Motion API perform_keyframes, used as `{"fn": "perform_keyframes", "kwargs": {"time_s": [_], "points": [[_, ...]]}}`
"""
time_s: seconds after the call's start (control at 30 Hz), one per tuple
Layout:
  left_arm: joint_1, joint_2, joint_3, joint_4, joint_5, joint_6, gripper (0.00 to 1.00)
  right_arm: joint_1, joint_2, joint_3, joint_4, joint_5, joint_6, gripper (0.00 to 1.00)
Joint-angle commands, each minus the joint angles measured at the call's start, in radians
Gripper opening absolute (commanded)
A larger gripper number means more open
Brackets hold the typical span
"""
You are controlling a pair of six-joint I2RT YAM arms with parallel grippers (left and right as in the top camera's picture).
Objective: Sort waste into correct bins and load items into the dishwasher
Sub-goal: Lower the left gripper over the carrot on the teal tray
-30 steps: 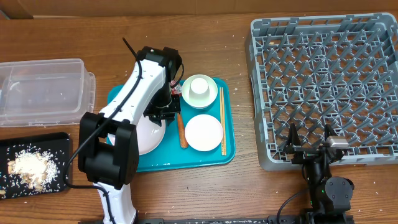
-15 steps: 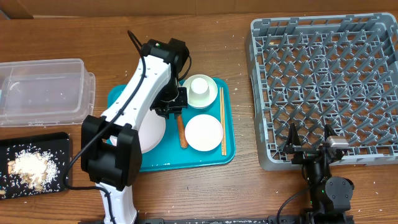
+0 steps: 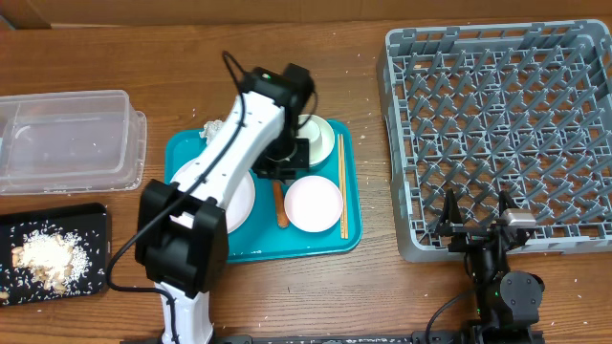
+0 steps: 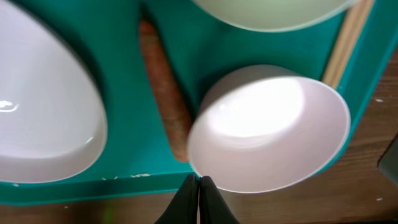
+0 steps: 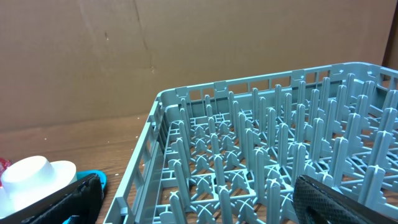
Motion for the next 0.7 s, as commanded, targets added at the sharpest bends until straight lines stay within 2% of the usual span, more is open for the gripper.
{"fn": "perform_keyframes", "kwargs": {"time_s": [0.0,0.23,0.37,0.43,0.47,0.5,0.6,0.67], "points": [[-0.049,0.005,0.019,0.026,0.012,0.003,0.04,-0.002,-0.010,-0.010,0.003,0.000,-0.003,1.00],[-0.074,0.005,0.019,0.041,0.008,-0.019,0.11,-0.002,-0.010,-0.010,0.003,0.000,-0.003,1.00],[-0.073,0.005,0.019,0.061,0.008,-0.019,0.27,-0.002,-0.010,-0.010,0.003,0.000,-0.003,1.00],[-0.070,0.005,0.019,0.062,0.008,-0.018,0.26,-0.002,-0.010,-0.010,0.003,0.000,-0.003,1.00],[-0.070,0.005,0.020,0.061,0.008,-0.018,0.19,-0.002,-0.010,-0.010,0.003,0.000,-0.003,1.00],[-0.070,0.005,0.021,0.060,0.008,-0.018,0.18,-0.002,-0.010,-0.010,0.003,0.000,-0.003,1.00],[-0.070,0.005,0.021,0.059,0.008,-0.018,0.20,-0.002,-0.010,-0.010,0.003,0.000,-0.003,1.00],[-0.070,0.005,0.021,0.055,0.008,-0.018,0.26,-0.002,-0.010,-0.010,0.003,0.000,-0.003,1.00]]}}
